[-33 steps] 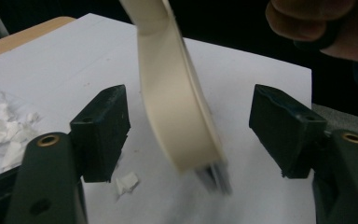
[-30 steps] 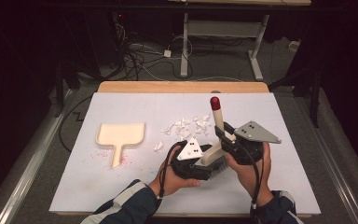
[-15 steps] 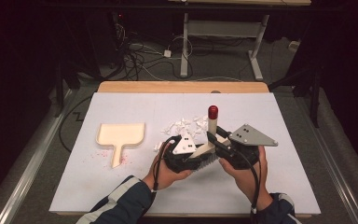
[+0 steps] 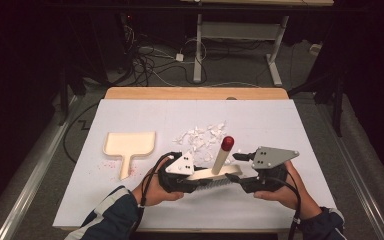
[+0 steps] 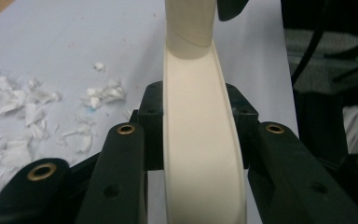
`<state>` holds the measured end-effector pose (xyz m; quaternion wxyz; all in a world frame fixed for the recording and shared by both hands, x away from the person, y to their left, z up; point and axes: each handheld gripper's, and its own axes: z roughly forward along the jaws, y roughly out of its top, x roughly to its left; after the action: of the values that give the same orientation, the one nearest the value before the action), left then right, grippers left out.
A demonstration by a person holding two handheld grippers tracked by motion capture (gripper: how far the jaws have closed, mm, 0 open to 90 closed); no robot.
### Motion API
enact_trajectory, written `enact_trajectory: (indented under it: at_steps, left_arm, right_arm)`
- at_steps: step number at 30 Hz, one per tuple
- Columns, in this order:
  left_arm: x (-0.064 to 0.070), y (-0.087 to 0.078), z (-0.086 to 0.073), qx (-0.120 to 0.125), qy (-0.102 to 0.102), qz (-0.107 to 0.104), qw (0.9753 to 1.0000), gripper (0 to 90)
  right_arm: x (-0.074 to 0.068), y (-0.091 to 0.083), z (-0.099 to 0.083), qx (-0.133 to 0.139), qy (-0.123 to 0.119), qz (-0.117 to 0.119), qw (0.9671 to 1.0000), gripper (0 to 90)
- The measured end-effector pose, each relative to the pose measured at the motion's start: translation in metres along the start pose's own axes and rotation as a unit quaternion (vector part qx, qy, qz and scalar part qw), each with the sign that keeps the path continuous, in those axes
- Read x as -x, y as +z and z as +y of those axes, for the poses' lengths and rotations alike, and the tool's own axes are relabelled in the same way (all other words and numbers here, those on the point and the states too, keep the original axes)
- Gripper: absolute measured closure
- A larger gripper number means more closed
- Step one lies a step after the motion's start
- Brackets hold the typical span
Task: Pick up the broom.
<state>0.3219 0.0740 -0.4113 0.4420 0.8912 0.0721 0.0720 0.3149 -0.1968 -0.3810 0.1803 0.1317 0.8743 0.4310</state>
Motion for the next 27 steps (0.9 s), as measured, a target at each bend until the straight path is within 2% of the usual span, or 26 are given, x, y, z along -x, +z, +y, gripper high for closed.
enact_trajectory:
  at_steps: [1, 2, 3, 4, 5, 7, 8, 9, 10, 11, 13, 17, 18, 21, 24, 25, 26, 27]
  left_arm:
    - [0.001, 0.0, -0.002, -0.006, 0.002, -0.006, 1.0, 65.2]
    - [0.004, 0.0, -0.004, -0.015, 0.01, -0.019, 0.9997, 65.1]
    - [0.005, 0.001, -0.004, -0.021, 0.016, -0.022, 0.9994, 65.2]
    - [0.005, 0.001, -0.004, -0.021, 0.016, -0.022, 0.9994, 65.1]
    - [0.008, 0.002, -0.004, -0.023, 0.023, -0.029, 0.9991, 65.1]
    - [0.008, 0.002, -0.003, -0.023, 0.026, -0.031, 0.9989, 65.1]
    - [0.009, 0.003, -0.002, -0.019, 0.026, -0.041, 0.9987, 65.1]
    - [0.009, 0.003, -0.002, -0.019, 0.026, -0.041, 0.9987, 65.1]
    - [0.011, 0.005, -0.002, -0.022, 0.031, -0.046, 0.9982, 65.1]
    - [0.011, 0.005, -0.002, -0.022, 0.031, -0.046, 0.9982, 65.1]
    - [0.012, 0.007, -0.002, -0.023, 0.031, -0.056, 0.9977, 65.1]
    - [0.011, 0.008, -0.002, -0.024, 0.032, -0.066, 0.997, 65.0]
    - [0.011, 0.009, -0.002, -0.025, 0.035, -0.068, 0.9968, 64.6]
    - [0.01, 0.009, -0.002, -0.027, 0.035, -0.065, 0.9969, 60.9]
    - [0.007, 0.0, 0.0, -0.019, 0.029, -0.039, 0.9987, 55.3]
    - [0.006, -0.004, 0.001, -0.013, 0.027, -0.028, 0.9992, 53.5]
    - [0.006, -0.004, 0.001, -0.013, 0.027, -0.028, 0.9992, 50.4]
    - [0.005, -0.007, 0.002, -0.007, 0.022, -0.014, 0.9996, 50.4]
  right_arm:
    - [0.0, 0.0, 0.0, 0.0, 0.0, 0.0, 1.0, 39.9]
    - [-0.005, 0.01, -0.006, -0.011, -0.028, 0.025, 0.9993, 40.4]
    - [-0.007, 0.016, -0.008, -0.02, -0.035, 0.035, 0.9986, 39.9]
    - [-0.007, 0.016, -0.008, -0.02, -0.035, 0.035, 0.9986, 39.9]
    - [-0.011, 0.026, -0.01, -0.031, -0.045, 0.058, 0.9968, 40.1]
    - [-0.014, 0.034, -0.011, -0.04, -0.052, 0.072, 0.9952, 40.3]
    - [-0.016, 0.037, -0.011, -0.04, -0.051, 0.08, 0.9947, 42.7]
    - [-0.016, 0.037, -0.011, -0.04, -0.051, 0.08, 0.9947, 42.7]
    - [-0.019, 0.041, -0.012, -0.04, -0.057, 0.095, 0.993, 44.4]
    - [-0.019, 0.041, -0.012, -0.04, -0.057, 0.095, 0.993, 44.4]
    - [-0.021, 0.045, -0.013, -0.033, -0.06, 0.118, 0.9906, 51.4]
    - [-0.021, 0.046, -0.016, -0.03, -0.059, 0.131, 0.9892, 56.1]
    - [-0.021, 0.046, -0.018, -0.026, -0.064, 0.15, 0.9863, 63.4]
    - [-0.024, 0.046, -0.016, -0.033, -0.068, 0.144, 0.9867, 66.9]
    - [-0.024, 0.045, -0.013, -0.033, -0.068, 0.129, 0.9887, 67.7]
    - [-0.024, 0.044, -0.013, -0.037, -0.057, 0.124, 0.9899, 67.7]
    - [-0.024, 0.044, -0.013, -0.037, -0.057, 0.124, 0.9899, 67.7]
    - [-0.024, 0.042, -0.013, -0.04, -0.047, 0.115, 0.9914, 67.7]
